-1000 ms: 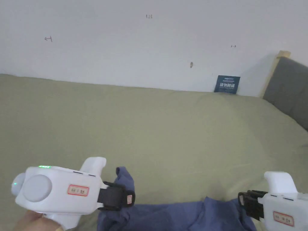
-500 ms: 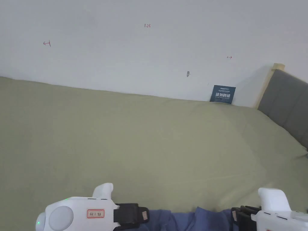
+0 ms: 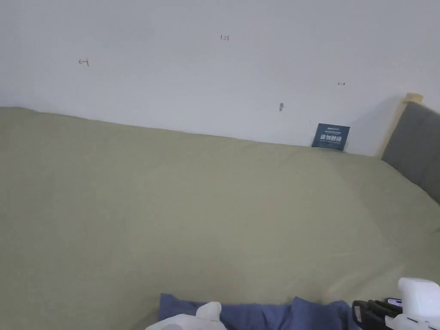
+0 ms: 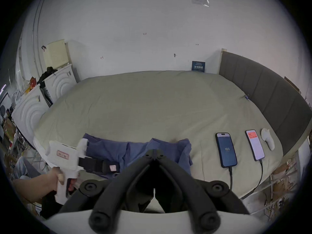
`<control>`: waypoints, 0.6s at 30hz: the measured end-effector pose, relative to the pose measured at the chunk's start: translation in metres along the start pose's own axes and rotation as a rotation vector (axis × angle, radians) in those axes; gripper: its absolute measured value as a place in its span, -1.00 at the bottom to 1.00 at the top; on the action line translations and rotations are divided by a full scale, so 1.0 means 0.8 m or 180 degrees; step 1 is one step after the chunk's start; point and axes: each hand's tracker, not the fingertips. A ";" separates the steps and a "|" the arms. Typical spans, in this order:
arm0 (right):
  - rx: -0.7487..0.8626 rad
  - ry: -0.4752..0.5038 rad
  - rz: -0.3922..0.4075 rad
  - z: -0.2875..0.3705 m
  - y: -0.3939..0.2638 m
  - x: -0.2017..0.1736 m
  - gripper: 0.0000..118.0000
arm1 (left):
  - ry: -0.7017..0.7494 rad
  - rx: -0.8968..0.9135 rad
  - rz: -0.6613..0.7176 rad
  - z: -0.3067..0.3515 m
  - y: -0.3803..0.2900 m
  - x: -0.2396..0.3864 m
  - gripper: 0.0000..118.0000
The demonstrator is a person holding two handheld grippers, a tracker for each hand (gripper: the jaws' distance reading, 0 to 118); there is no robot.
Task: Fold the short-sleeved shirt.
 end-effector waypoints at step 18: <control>-0.0108 0.0129 0.0031 -0.005 -0.003 -0.011 -1.00 | -0.0328 0.0308 0.0240 0.232 0.050 -0.111 0.17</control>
